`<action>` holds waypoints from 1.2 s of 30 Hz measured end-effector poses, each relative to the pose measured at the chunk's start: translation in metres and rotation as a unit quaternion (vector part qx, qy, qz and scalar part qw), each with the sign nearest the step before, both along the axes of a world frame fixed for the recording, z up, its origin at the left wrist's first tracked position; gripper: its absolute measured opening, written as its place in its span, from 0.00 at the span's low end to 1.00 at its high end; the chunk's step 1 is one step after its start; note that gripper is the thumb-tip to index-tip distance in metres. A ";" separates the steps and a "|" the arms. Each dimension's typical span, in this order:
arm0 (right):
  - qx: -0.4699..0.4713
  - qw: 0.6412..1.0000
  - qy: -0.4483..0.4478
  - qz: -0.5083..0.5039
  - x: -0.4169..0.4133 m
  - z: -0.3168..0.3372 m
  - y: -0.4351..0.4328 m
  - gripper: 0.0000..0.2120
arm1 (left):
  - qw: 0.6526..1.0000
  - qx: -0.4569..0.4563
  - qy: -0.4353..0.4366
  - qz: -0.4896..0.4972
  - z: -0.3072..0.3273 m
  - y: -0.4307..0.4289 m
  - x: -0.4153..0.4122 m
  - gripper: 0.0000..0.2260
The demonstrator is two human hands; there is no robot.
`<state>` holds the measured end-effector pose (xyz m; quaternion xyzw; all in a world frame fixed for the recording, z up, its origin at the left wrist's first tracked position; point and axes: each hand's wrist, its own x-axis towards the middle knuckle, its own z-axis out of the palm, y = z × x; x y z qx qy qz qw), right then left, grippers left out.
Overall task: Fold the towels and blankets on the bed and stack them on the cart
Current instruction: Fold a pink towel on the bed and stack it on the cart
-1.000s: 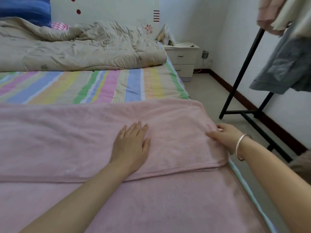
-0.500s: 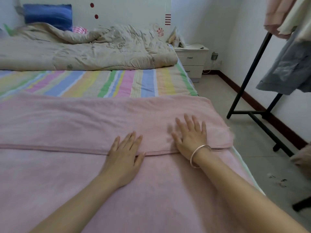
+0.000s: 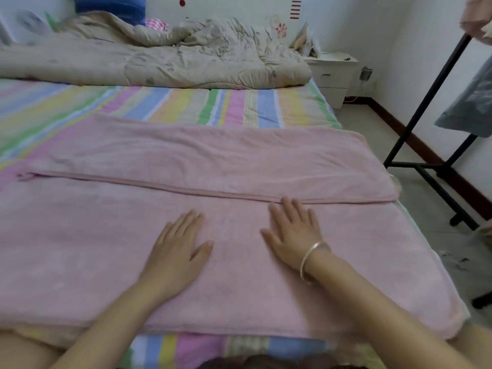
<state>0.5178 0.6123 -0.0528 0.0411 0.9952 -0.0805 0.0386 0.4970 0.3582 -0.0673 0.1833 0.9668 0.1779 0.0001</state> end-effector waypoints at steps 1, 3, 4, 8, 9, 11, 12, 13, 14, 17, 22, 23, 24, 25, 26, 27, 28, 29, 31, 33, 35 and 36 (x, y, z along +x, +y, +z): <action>-0.001 0.999 0.006 0.037 0.018 -0.002 -0.014 0.48 | 1.000 0.020 -0.003 -0.020 0.000 -0.005 0.008 0.41; -0.015 0.996 0.020 0.084 0.049 -0.004 -0.031 0.54 | 0.997 0.043 0.005 -0.065 0.000 -0.016 0.024 0.41; -0.025 0.994 0.024 0.100 0.063 -0.005 -0.038 0.53 | 0.995 0.047 0.016 -0.085 -0.001 -0.023 0.033 0.40; -0.060 0.988 0.053 0.135 0.092 -0.008 -0.048 0.47 | 0.987 0.097 0.074 -0.102 -0.009 -0.029 0.054 0.28; -0.069 0.987 0.054 0.136 0.097 -0.009 -0.049 0.46 | 0.986 0.113 0.085 -0.093 -0.009 -0.027 0.056 0.25; -0.081 0.985 0.064 0.137 0.108 -0.011 -0.054 0.44 | 0.980 0.141 0.109 -0.090 -0.007 -0.025 0.061 0.20; -0.086 0.984 0.074 0.139 0.112 -0.012 -0.055 0.43 | 0.975 0.160 0.121 -0.093 -0.006 -0.025 0.064 0.18; -0.087 0.982 0.083 0.144 0.116 -0.015 -0.055 0.43 | 0.971 0.178 0.130 -0.097 -0.005 -0.026 0.068 0.17; -0.081 0.981 0.093 0.151 0.119 -0.017 -0.055 0.42 | 0.967 0.190 0.136 -0.104 -0.005 -0.027 0.074 0.18; -0.068 0.972 0.148 0.168 0.120 -0.021 -0.052 0.37 | 0.965 0.129 0.163 -0.162 -0.009 -0.034 0.089 0.25; -0.082 0.945 0.260 0.183 0.122 -0.010 -0.050 0.16 | 0.952 0.078 0.211 -0.206 -0.009 -0.038 0.088 0.16; -0.079 0.940 0.279 0.181 0.122 -0.008 -0.046 0.14 | 0.953 0.088 0.210 -0.199 -0.005 -0.039 0.086 0.16; -0.076 0.936 0.295 0.173 0.122 -0.005 -0.042 0.13 | 0.954 0.100 0.211 -0.186 -0.001 -0.041 0.083 0.16; -0.069 0.934 0.311 0.160 0.121 -0.003 -0.037 0.13 | 0.955 0.106 0.216 -0.171 0.003 -0.044 0.079 0.16; -0.058 0.933 0.326 0.144 0.118 0.001 -0.032 0.13 | 0.956 0.104 0.226 -0.158 0.009 -0.047 0.073 0.17; -0.043 0.930 0.342 0.125 0.115 0.005 -0.026 0.13 | 0.955 0.097 0.242 -0.142 0.015 -0.050 0.067 0.19; -0.024 0.926 0.361 0.104 0.109 0.012 -0.021 0.14 | 0.953 0.083 0.266 -0.118 0.023 -0.052 0.057 0.20; -0.003 0.922 0.379 0.084 0.103 0.019 -0.016 0.14 | 0.951 0.061 0.292 -0.081 0.030 -0.054 0.047 0.21; 0.032 0.912 0.406 0.045 0.085 0.034 -0.005 0.13 | 0.945 0.009 0.326 0.028 0.043 -0.057 0.021 0.24; 0.044 0.910 0.411 0.025 0.061 0.046 0.006 0.12 | 0.937 -0.023 0.326 0.124 0.050 -0.060 -0.012 0.23; 0.050 0.911 0.409 0.014 0.032 0.056 0.018 0.12 | 0.930 -0.031 0.312 0.191 0.054 -0.065 -0.047 0.20; 0.054 0.911 0.408 0.011 0.018 0.060 0.024 0.13 | 0.926 -0.026 0.309 0.216 0.056 -0.069 -0.064 0.19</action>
